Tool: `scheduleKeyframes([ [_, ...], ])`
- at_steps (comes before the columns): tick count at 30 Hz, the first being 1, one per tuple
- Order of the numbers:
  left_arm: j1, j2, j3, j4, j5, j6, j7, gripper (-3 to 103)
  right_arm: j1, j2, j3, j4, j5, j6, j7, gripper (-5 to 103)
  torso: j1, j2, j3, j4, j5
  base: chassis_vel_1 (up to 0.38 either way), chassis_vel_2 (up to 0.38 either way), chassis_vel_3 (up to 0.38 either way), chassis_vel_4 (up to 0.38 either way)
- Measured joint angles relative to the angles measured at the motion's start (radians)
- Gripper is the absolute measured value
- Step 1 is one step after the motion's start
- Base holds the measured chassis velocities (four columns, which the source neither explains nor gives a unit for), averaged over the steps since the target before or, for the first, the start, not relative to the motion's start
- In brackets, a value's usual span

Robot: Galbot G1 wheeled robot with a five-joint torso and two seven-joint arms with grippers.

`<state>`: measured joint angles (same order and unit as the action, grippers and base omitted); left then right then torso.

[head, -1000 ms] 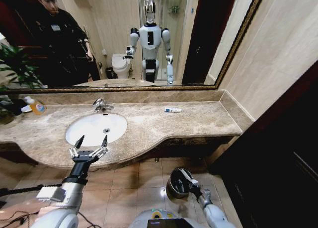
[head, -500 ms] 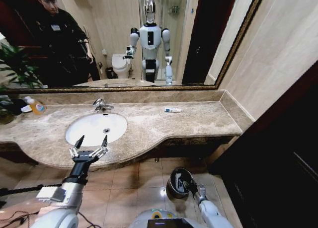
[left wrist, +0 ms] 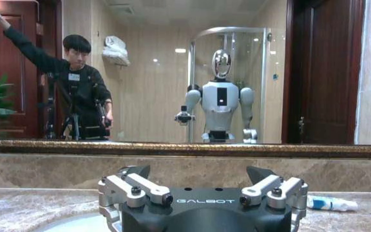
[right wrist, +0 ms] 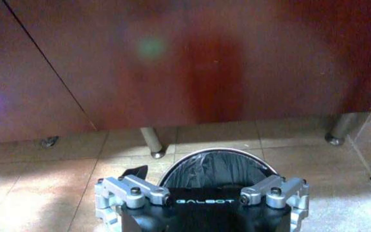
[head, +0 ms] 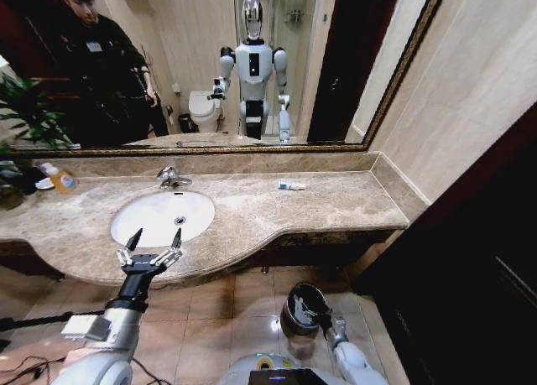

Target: Pick up the trash from the sink and place it in the trash bin.

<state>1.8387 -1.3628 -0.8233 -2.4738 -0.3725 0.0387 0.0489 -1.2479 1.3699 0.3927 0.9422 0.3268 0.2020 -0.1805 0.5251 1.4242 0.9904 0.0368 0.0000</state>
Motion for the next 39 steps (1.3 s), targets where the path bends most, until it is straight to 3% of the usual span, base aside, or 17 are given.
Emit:
scheduleKeyframes([
  [14, 0.000, 0.000, 0.000, 0.000, 0.000, 0.000, 0.000, 100, -0.012, 0.001, 0.002, 0.010, -0.001, 0.005, 0.006, 100, 0.000, 0.000, 0.000, 0.0000, 0.0000, 0.000, 0.000, 0.000, 0.000],
  [18, 0.000, 0.000, 0.000, 0.000, 0.000, 0.000, 0.000, 100, -0.024, -0.005, 0.002, 0.045, -0.001, 0.010, 0.040, 100, 0.000, 0.000, 0.000, 0.0000, 0.0001, 0.000, 0.000, 0.000, 0.000],
  [27, 0.000, 0.000, 0.000, 0.000, 0.000, 0.000, 0.000, 100, -0.096, -0.071, 0.009, 0.282, 0.063, -0.004, 0.128, 100, 0.000, 0.000, 0.000, 0.0000, 0.0001, 0.000, 0.000, 0.000, 0.000],
  [32, 0.000, 0.000, 0.000, 0.000, 0.000, 0.000, 0.000, 100, -0.135, -0.110, 0.059, 0.480, 0.059, 0.029, 0.196, 100, 0.000, 0.000, 0.000, 0.0001, 0.0000, 0.000, 0.000, 0.000, 0.000],
  [39, 0.000, 0.000, 0.000, 0.000, 0.000, 0.000, 0.000, 100, -0.203, -0.140, 0.105, 0.675, 0.083, 0.020, 0.220, 100, 0.000, 0.000, 0.000, 0.0000, 0.0001, 0.000, 0.000, 0.000, 0.000],
])
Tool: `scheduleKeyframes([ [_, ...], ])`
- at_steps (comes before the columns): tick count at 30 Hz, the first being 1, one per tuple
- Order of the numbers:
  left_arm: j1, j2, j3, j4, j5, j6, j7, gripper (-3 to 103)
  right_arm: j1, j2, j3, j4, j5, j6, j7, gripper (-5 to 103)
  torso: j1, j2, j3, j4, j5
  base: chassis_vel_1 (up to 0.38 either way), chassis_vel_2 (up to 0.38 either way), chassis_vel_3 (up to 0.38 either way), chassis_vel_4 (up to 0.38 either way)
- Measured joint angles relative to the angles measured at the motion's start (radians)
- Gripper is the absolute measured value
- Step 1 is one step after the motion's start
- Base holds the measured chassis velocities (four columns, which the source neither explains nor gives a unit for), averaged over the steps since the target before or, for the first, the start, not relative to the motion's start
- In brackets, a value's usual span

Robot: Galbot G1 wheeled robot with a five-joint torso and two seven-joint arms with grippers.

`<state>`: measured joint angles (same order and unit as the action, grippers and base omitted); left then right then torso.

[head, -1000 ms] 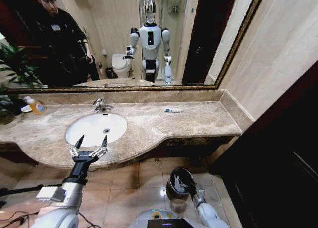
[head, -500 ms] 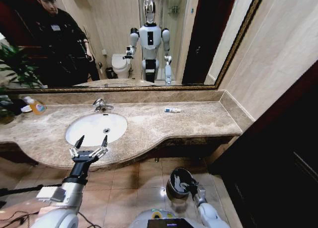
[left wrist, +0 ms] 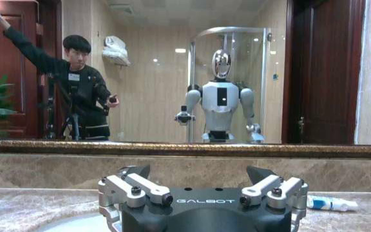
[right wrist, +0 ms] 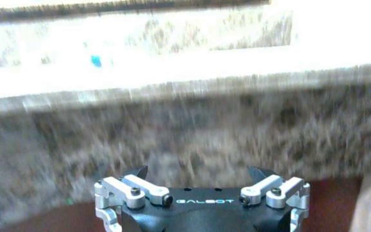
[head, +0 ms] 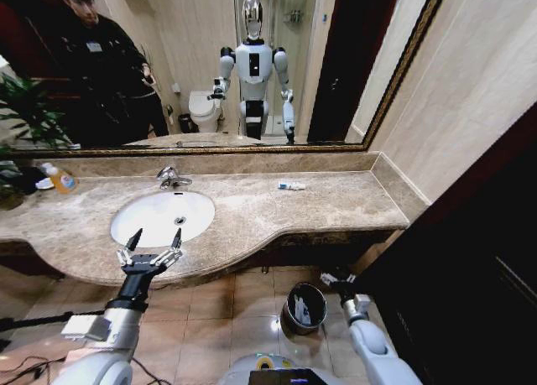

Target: Pick up the trash from the sink and place it in the trash bin.

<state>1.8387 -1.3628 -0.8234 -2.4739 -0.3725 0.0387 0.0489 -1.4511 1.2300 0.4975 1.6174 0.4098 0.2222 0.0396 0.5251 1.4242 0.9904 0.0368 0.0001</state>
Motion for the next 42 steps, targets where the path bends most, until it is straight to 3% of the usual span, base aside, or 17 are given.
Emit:
scheduleKeyframes([
  [8, 0.000, 0.000, 0.000, 0.000, 0.000, 0.000, 0.000, 100, -0.040, -0.003, 0.021, 0.231, 0.002, -0.042, -0.012, 100, 0.000, 0.000, 0.000, 0.0000, -0.0002, 0.000, 0.000, 0.000, 0.000],
  [14, 0.000, 0.000, 0.000, 0.000, 0.000, 0.000, 0.000, 100, 0.052, -0.016, 0.026, 0.272, -0.005, -0.106, -0.102, 100, 0.000, 0.000, 0.000, 0.0001, 0.0001, 0.000, 0.000, 0.000, 0.000],
  [18, 0.000, 0.000, 0.000, 0.000, 0.000, 0.000, 0.000, 100, 0.131, -0.062, 0.023, 0.243, 0.002, -0.159, -0.175, 100, 0.000, 0.000, 0.000, -0.0001, 0.0001, 0.000, 0.000, 0.000, 0.000],
  [27, 0.000, 0.000, 0.000, 0.000, 0.000, 0.000, 0.000, 100, 0.347, -0.141, -0.027, 0.121, 0.028, -0.262, -0.258, 100, 0.000, 0.000, 0.000, 0.0002, -0.0001, 0.000, 0.000, 0.000, 0.000],
  [29, 0.000, 0.000, 0.000, 0.000, 0.000, 0.000, 0.000, 100, 0.361, -0.144, -0.031, 0.111, 0.029, -0.270, -0.262, 100, 0.000, 0.000, 0.000, 0.0001, 0.0001, 0.000, 0.000, 0.000, 0.000],
  [36, 0.000, 0.000, 0.000, 0.000, 0.000, 0.000, 0.000, 100, 0.510, -0.151, -0.102, 0.030, 0.091, -0.397, -0.273, 100, 0.000, 0.000, 0.000, -0.0001, -0.0001, 0.000, 0.000, 0.000, 0.000],
  [42, 0.000, 0.000, 0.000, 0.000, 0.000, 0.000, 0.000, 100, 0.636, -0.136, -0.181, -0.056, 0.104, -0.433, -0.278, 100, 0.000, 0.000, 0.000, 0.0001, -0.0001, 0.000, 0.000, 0.000, 0.000],
])
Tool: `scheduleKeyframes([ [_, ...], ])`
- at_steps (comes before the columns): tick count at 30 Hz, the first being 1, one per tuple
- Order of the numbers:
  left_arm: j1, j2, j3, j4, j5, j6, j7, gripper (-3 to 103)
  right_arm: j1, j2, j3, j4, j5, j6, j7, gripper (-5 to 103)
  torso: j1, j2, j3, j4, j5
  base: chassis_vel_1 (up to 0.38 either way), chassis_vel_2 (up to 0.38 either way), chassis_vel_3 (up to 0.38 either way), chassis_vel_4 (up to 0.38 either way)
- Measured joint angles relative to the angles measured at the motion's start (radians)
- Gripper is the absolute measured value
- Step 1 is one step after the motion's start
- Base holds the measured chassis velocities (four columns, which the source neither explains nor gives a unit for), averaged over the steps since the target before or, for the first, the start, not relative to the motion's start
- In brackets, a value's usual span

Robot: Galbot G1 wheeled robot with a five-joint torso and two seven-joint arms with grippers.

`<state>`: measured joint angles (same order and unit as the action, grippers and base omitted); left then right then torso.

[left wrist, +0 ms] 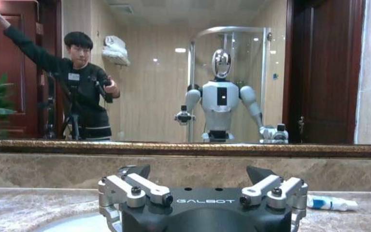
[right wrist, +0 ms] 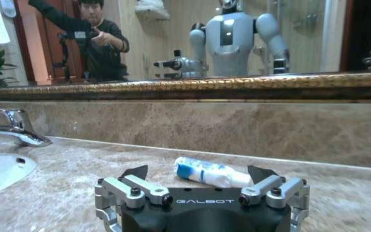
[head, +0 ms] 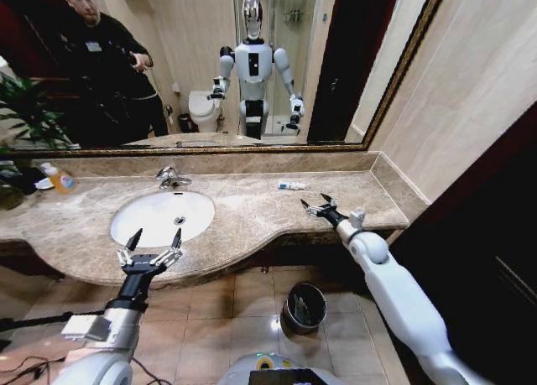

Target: Pick up the trash from the sink and place it in the trash bin.

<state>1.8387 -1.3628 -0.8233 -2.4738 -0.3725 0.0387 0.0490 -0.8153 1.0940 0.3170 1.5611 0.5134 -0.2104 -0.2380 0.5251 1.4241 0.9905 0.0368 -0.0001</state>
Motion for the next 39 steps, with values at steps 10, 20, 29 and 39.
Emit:
scheduleKeyframes([
  [10, 0.000, 0.000, 0.000, 0.000, 0.000, 0.000, 0.000, 100, 0.203, 0.032, -0.095, -0.207, -0.054, -0.002, -0.048, 100, 0.000, 0.000, 0.000, 0.0000, -0.0001, 0.000, 0.000, 0.000, 0.000],
  [20, 0.000, 0.000, 0.000, 0.000, 0.000, 0.000, 0.000, 100, 0.398, 0.049, -0.186, -0.427, -0.192, 0.014, -0.165, 100, 0.000, 0.000, 0.000, -0.0001, -0.0004, 0.000, 0.000, 0.000, 0.000],
  [29, 0.000, 0.000, 0.000, 0.000, 0.000, 0.000, 0.000, 100, 0.504, 0.082, -0.216, -0.554, -0.218, -0.040, -0.212, 100, 0.000, 0.000, 0.000, 0.0001, 0.0002, 0.000, 0.000, 0.000, 0.000],
  [39, 0.000, 0.000, 0.000, 0.000, 0.000, 0.000, 0.000, 100, 0.628, 0.083, -0.261, -0.690, -0.274, -0.120, -0.383, 100, 0.000, 0.000, 0.000, 0.0000, 0.0002, 0.000, 0.000, 0.000, 0.000],
])
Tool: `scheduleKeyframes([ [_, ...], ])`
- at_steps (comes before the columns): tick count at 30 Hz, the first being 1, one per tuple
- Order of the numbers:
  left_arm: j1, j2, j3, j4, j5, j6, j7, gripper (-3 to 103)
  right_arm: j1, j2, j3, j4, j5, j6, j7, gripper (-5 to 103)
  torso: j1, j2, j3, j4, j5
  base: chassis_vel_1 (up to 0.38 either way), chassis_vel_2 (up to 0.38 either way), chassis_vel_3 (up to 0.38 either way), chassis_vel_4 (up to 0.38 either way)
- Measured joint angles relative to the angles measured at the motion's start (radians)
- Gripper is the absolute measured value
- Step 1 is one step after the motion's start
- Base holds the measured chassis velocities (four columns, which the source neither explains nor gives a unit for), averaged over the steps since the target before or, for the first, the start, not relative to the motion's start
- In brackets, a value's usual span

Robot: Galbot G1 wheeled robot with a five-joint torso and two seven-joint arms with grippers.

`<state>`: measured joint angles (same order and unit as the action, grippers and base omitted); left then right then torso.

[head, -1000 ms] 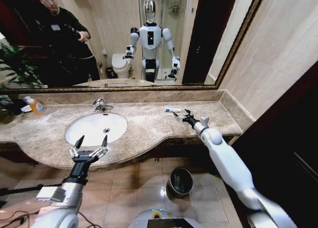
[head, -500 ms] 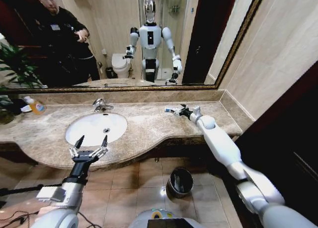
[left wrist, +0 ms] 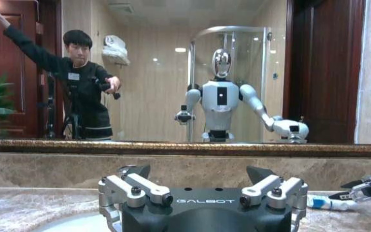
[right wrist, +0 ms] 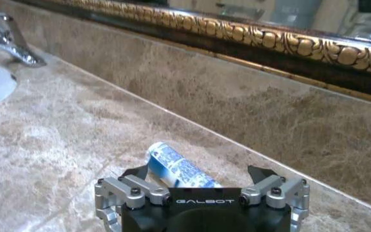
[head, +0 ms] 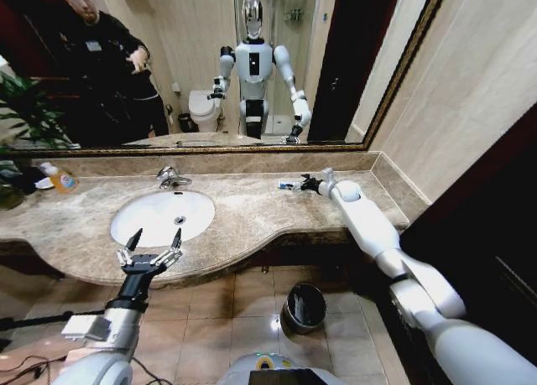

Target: Pick up the trash from the sink and place it in the trash bin.

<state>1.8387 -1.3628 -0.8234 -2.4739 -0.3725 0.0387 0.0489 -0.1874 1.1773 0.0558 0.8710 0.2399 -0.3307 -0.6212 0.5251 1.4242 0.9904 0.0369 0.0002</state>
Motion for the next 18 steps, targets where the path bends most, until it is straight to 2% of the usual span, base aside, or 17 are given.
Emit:
scheduleKeyframes([
  [2, 0.000, 0.000, 0.000, 0.000, 0.000, 0.000, 0.000, 100, 0.029, 0.006, -0.006, -0.050, -0.042, 0.001, -0.027, 100, 0.000, 0.000, 0.000, -0.0001, -0.0004, 0.000, 0.000, 0.000, 0.000],
  [10, 0.000, 0.000, 0.000, 0.000, 0.000, 0.000, 0.000, 100, 0.057, 0.026, -0.010, -0.118, -0.075, 0.003, -0.058, 102, 0.000, 0.000, 0.000, -0.0001, -0.0002, 0.000, 0.000, 0.000, 0.000],
  [16, 0.000, 0.000, 0.000, 0.000, 0.000, 0.000, 0.000, 100, 0.051, 0.044, -0.002, -0.123, -0.085, 0.005, -0.061, 93, 0.000, 0.000, 0.000, 0.0000, -0.0002, 0.000, 0.000, 0.000, 0.000],
  [18, 0.000, 0.000, 0.000, 0.000, 0.000, 0.000, 0.000, 100, 0.044, 0.049, 0.000, -0.120, -0.084, 0.006, -0.052, 85, 0.000, 0.000, 0.000, 0.0000, -0.0002, 0.000, 0.000, 0.000, 0.000],
])
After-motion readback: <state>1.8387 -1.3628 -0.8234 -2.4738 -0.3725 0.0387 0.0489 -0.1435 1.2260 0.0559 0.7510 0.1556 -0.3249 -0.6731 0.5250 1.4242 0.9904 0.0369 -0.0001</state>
